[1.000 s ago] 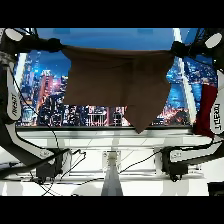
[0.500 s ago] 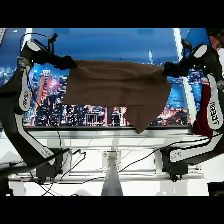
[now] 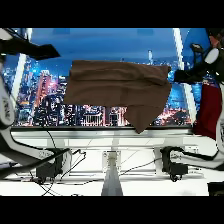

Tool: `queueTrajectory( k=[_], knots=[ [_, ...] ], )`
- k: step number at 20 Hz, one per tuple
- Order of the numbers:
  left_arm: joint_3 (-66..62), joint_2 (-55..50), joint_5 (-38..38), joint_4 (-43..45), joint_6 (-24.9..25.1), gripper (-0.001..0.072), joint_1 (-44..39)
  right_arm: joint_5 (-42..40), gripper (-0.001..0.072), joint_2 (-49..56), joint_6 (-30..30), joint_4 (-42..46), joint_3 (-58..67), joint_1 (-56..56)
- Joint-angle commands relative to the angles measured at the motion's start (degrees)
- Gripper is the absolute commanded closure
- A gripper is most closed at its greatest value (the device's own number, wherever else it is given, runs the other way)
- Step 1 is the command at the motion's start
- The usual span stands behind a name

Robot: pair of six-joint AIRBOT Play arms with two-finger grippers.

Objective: Fold the clothes and pants, and hang the long-sleeved shirts on hangers.

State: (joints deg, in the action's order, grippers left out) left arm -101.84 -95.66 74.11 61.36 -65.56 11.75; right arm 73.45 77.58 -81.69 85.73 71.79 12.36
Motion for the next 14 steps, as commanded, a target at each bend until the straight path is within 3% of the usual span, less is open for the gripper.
queueTrajectory(
  k=[1,3,5,7,9,14],
  knots=[
    [0.0,9.7,3.5,11.1,0.0,0.0110,3.2,-2.1,0.0322,-13.0,1.4,0.8,-15.0,3.8],
    [0.1,13.1,5.7,11.3,0.3,0.0111,5.5,-6.5,0.0535,-21.6,2.4,-7.0,-27.1,5.4],
    [0.2,14.4,6.4,11.2,0.3,0.0111,7.9,-11.0,0.0544,-28.2,3.0,-15.9,-37.0,5.4],
    [2.6,14.4,6.6,9.9,0.1,0.0111,10.1,-12.8,0.0511,-31.1,2.9,-25.0,-44.4,5.4],
    [8.9,14.4,6.1,6.9,0.2,0.0111,11.8,-13.3,0.0320,-31.0,2.7,-30.8,-49.5,5.4],
    [29.8,14.3,-1.8,5.7,0.2,0.0111,13.0,-13.2,0.0321,-29.2,1.2,-33.0,-56.5,5.4]
  ],
)
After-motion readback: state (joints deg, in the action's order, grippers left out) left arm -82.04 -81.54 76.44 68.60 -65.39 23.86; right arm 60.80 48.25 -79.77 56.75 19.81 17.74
